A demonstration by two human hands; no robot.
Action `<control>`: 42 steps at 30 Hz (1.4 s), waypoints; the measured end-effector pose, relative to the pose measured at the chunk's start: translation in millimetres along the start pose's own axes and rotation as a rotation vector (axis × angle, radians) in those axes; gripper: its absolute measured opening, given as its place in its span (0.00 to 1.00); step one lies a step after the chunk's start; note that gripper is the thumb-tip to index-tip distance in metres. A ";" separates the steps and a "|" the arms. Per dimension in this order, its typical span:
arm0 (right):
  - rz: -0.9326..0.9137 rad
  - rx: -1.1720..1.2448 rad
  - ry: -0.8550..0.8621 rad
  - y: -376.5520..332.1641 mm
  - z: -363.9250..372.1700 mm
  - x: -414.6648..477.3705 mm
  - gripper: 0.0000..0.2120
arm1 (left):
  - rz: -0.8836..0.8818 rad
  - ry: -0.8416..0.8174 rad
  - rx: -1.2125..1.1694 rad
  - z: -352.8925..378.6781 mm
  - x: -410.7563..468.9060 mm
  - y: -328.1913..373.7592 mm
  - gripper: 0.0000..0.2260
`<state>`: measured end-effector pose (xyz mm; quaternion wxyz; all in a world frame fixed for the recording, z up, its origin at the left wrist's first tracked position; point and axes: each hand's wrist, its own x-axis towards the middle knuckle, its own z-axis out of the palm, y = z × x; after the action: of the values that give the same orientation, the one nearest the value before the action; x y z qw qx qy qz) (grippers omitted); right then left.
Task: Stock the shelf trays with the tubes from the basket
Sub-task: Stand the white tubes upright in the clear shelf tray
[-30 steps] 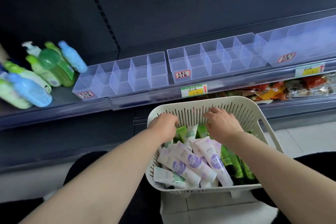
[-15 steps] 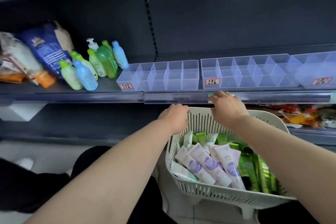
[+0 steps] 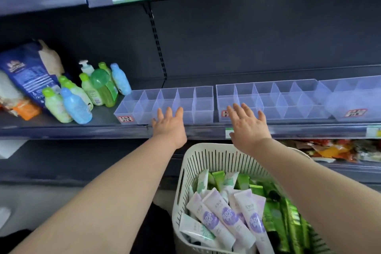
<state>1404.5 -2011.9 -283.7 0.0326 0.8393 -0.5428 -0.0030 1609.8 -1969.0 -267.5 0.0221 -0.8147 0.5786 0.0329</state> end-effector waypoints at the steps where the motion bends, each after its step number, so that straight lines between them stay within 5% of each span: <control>1: 0.002 0.017 0.016 1.2 1.0 0.2 0.36 | -0.001 0.002 -0.004 1.6 1.0 1.4 0.37; 22: 0.109 0.057 0.022 41.4 -3.8 -24.4 0.32 | 0.147 0.077 -0.068 4.6 -13.3 62.9 0.37; 33: 0.076 0.073 0.047 30.1 6.0 -46.0 0.30 | 0.340 0.177 -0.122 2.4 -32.4 65.6 0.22; 42: 0.098 0.105 -0.062 28.9 37.3 -71.3 0.28 | 0.375 0.043 -0.112 29.7 -41.0 58.0 0.19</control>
<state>1347.4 -1960.7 -321.4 -0.0281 0.8119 -0.5832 0.0008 1540.7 -1947.3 -293.8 -0.0421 -0.6930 0.7179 0.0513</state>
